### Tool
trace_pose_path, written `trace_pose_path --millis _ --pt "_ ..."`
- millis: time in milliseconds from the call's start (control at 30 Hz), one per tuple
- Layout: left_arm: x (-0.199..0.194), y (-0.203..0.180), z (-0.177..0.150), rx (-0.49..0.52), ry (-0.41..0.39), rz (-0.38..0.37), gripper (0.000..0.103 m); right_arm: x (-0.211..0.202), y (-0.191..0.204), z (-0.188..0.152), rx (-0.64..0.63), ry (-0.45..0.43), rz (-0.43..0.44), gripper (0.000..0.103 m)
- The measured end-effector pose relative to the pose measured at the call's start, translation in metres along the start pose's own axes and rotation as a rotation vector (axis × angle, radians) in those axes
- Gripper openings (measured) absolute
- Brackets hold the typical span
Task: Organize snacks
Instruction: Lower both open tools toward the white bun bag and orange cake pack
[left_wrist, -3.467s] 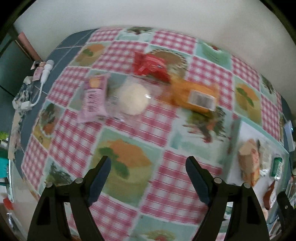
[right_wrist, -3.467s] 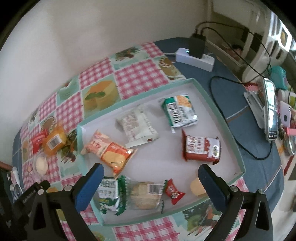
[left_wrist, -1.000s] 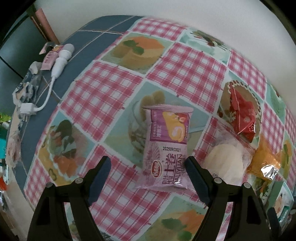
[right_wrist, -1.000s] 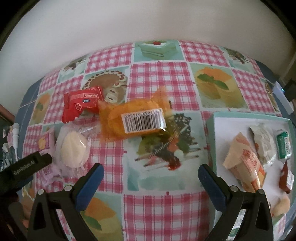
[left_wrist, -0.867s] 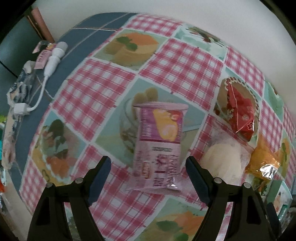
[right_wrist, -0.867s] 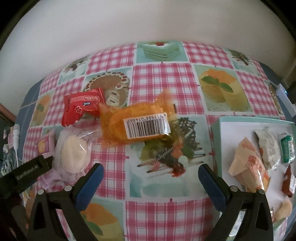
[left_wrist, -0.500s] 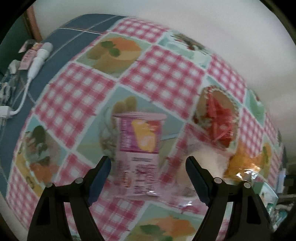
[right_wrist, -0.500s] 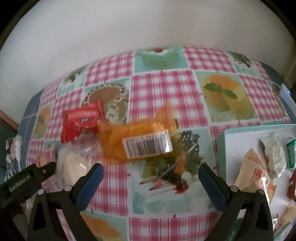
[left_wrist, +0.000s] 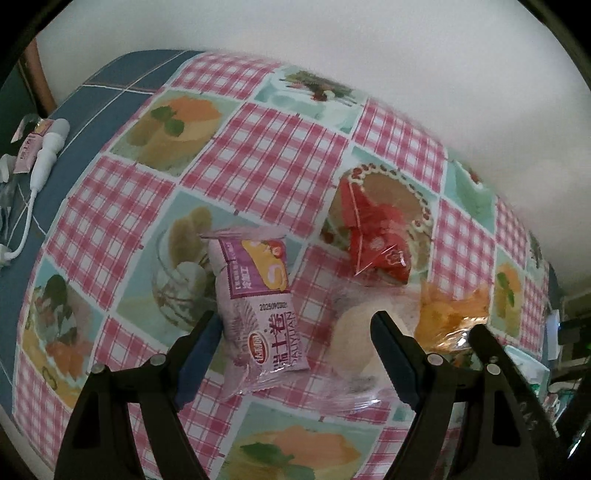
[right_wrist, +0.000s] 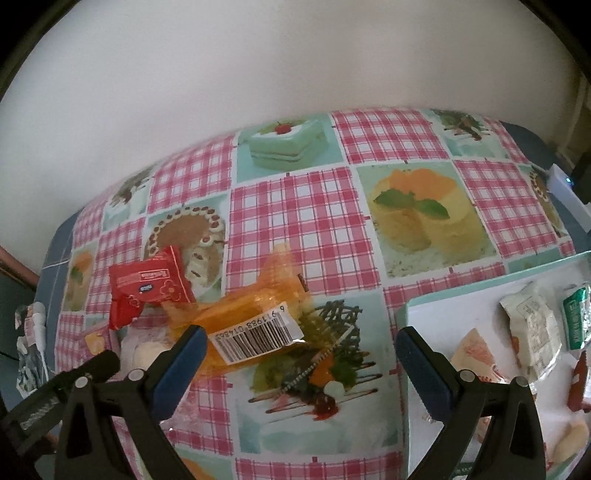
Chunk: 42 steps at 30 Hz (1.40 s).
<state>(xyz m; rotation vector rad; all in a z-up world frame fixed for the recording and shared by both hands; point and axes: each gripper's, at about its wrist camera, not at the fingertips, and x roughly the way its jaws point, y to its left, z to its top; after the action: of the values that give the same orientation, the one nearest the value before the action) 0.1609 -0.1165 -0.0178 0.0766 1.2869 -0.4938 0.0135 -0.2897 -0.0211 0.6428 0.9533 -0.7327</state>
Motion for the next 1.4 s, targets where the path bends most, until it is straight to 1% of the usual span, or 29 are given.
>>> trace_pose_path --millis 133,200,267,367,533,667,833,867,900,1000,1100,1167,1200,1300,1400 --pt "-0.008 -0.007 0.001 -0.006 -0.004 -0.07 0.083 0.0 0.009 0.001 -0.055 -0.018 0.019 0.103" --pt "-0.006 -0.012 -0.001 0.013 -0.012 -0.061 0.083 0.0 0.015 0.001 -0.087 -0.031 0.026 0.103" --pt "-0.004 -0.017 -0.004 0.032 -0.008 -0.068 0.083 0.001 0.014 0.001 -0.091 -0.036 0.009 0.101" --pt "-0.002 -0.022 -0.006 0.048 -0.008 -0.06 0.083 0.004 0.002 0.001 -0.054 -0.026 0.015 0.101" --pt "0.001 -0.028 -0.009 0.074 -0.012 -0.032 0.083 -0.007 -0.01 0.005 -0.026 -0.067 -0.005 0.101" --pt "0.001 -0.03 -0.009 0.088 -0.018 -0.023 0.083 -0.017 -0.016 0.007 -0.006 -0.096 0.004 0.101" --pt "-0.006 -0.037 -0.009 0.124 -0.061 -0.013 0.085 -0.021 -0.02 0.01 0.013 -0.111 0.009 0.101" --pt "-0.007 -0.04 -0.01 0.141 -0.067 -0.008 0.092 -0.021 -0.02 0.011 0.016 -0.112 0.008 0.101" --pt "-0.008 -0.043 -0.011 0.158 -0.07 -0.003 0.095 -0.022 -0.021 0.012 0.021 -0.115 0.009 0.101" --pt "-0.009 -0.054 -0.014 0.208 -0.084 0.022 0.095 -0.025 -0.026 0.015 0.042 -0.123 -0.001 0.101" --pt "-0.005 -0.062 -0.017 0.244 -0.077 0.039 0.095 -0.025 -0.035 0.018 0.075 -0.118 0.004 0.101" --pt "0.0 -0.067 -0.02 0.271 -0.068 0.064 0.095 -0.025 -0.039 0.019 0.089 -0.117 0.002 0.101" --pt "0.004 -0.068 -0.022 0.282 -0.061 0.087 0.095 -0.025 -0.04 0.019 0.092 -0.117 0.001 0.101" --pt "0.014 -0.06 -0.021 0.268 -0.034 0.159 0.095 -0.024 -0.04 0.019 0.09 -0.117 0.006 0.101" --pt "0.015 -0.046 -0.018 0.222 -0.032 0.162 0.095 -0.024 -0.038 0.019 0.081 -0.116 0.013 0.101"
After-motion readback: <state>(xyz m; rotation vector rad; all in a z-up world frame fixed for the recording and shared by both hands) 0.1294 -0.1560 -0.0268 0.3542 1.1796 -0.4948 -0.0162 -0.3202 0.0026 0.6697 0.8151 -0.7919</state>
